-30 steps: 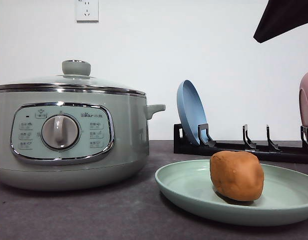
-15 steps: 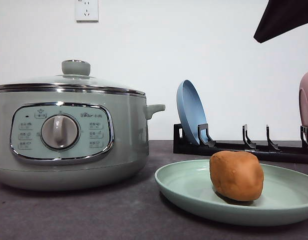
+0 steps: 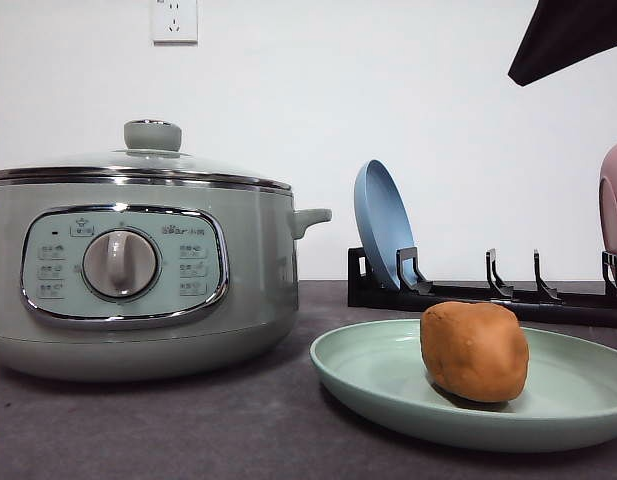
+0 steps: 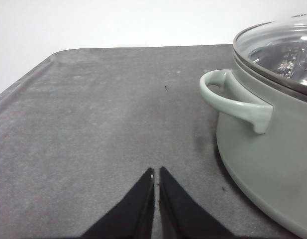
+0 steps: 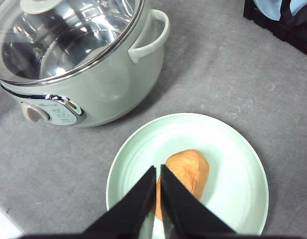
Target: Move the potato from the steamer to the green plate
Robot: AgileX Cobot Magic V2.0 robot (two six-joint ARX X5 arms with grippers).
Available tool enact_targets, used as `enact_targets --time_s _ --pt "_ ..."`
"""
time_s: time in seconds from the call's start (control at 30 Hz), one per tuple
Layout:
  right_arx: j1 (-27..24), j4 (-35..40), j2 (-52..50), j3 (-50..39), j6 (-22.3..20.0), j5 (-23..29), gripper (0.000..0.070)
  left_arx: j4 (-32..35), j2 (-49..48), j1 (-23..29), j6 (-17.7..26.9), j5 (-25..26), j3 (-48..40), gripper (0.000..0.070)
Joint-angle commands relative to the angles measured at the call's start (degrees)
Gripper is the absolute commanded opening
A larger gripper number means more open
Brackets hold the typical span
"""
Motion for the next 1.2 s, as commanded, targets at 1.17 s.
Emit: enact_targets --time_s 1.17 --pt "-20.1 20.6 -16.3 -11.7 -5.5 4.5 0.0 -1.5 -0.1 0.1 -0.5 -0.1 -0.8 0.0009"
